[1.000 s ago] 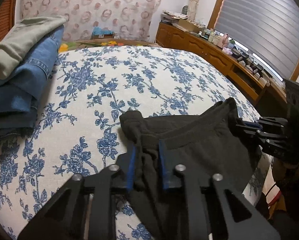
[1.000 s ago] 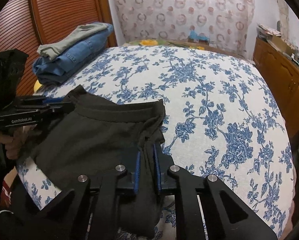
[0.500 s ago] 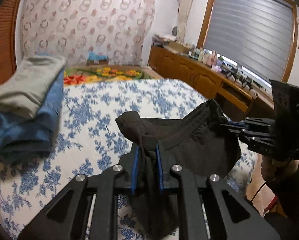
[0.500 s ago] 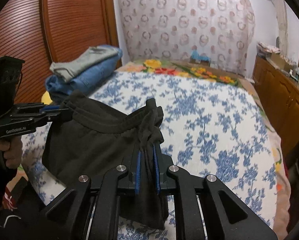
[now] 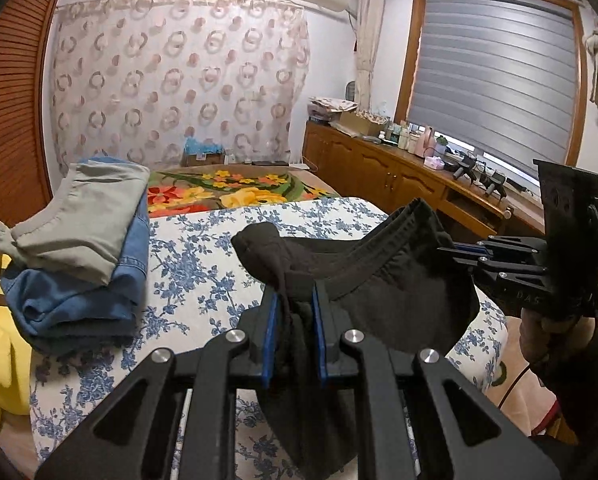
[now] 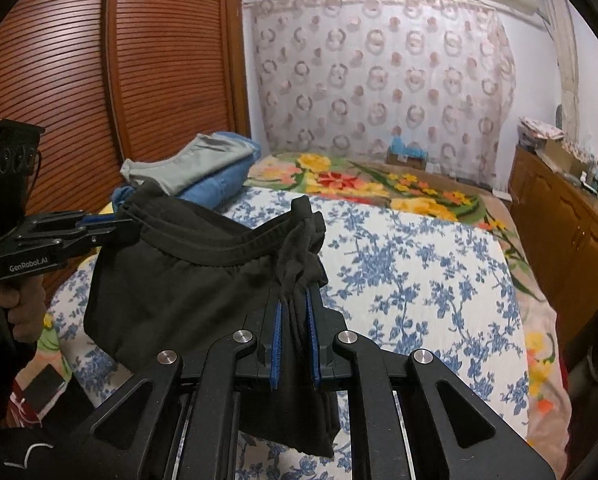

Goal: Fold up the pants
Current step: 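Close both tools on the folded black shirt and lift it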

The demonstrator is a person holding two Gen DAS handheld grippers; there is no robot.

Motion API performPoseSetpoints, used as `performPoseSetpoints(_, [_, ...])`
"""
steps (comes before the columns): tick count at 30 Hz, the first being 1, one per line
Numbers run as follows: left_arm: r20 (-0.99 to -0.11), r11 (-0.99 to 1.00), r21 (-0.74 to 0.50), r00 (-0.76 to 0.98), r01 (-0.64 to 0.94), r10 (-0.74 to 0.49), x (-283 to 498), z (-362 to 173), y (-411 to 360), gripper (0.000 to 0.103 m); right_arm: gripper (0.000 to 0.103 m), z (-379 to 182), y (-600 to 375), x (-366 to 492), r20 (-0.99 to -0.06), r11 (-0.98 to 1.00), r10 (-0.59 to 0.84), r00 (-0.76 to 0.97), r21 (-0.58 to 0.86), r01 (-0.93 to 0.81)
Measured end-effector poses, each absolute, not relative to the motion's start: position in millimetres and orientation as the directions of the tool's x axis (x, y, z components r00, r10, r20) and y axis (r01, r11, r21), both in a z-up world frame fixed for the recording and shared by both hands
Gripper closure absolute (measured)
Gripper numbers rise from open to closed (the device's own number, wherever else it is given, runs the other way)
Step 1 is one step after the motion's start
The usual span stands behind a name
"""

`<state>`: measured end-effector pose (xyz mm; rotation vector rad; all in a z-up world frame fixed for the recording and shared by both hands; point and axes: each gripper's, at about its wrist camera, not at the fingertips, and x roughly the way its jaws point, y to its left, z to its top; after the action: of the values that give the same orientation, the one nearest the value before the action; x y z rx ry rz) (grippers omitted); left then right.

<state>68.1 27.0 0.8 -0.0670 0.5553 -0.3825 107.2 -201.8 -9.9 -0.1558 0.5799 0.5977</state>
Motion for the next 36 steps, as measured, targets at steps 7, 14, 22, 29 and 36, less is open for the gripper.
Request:
performPoseSetpoints(7, [-0.509, 0.935, -0.165, 0.785, 0.314, -0.353, 73.6, -7.0, 34.9, 0.090, 0.095, -11.2, -193.5, 116.2, -0.557, 0.807, 0.493, 0.668, 0.008, -0.590])
performPoseSetpoints(14, [-0.507, 0.943, -0.170, 0.796, 0.285, -0.332, 80.9, -10.7, 46.0, 0.090, 0.095, -17.4, -179.0, 133.9, -0.576, 0.786, 0.506, 0.642, 0.002, -0.618])
performPoseSetpoints(22, [-0.483, 0.954, -0.164, 0.823, 0.250, -0.299, 96.8, 6.4, 62.4, 0.090, 0.095, -1.2, -155.8, 163.2, -0.570, 0.751, 0.530, 0.628, -0.028, -0.659])
performPoseSetpoints(29, [-0.467, 0.962, -0.155, 0.842, 0.225, -0.272, 115.7, 22.8, 81.9, 0.090, 0.095, 16.4, -137.1, 189.8, -0.554, 0.731, 0.557, 0.619, -0.027, -0.682])
performPoseSetpoints(36, [-0.442, 0.970, -0.134, 0.863, 0.205, -0.244, 124.2, 33.5, 99.6, 0.090, 0.095, 27.8, -117.3, 215.6, -0.547, 0.711, 0.573, 0.611, -0.040, -0.702])
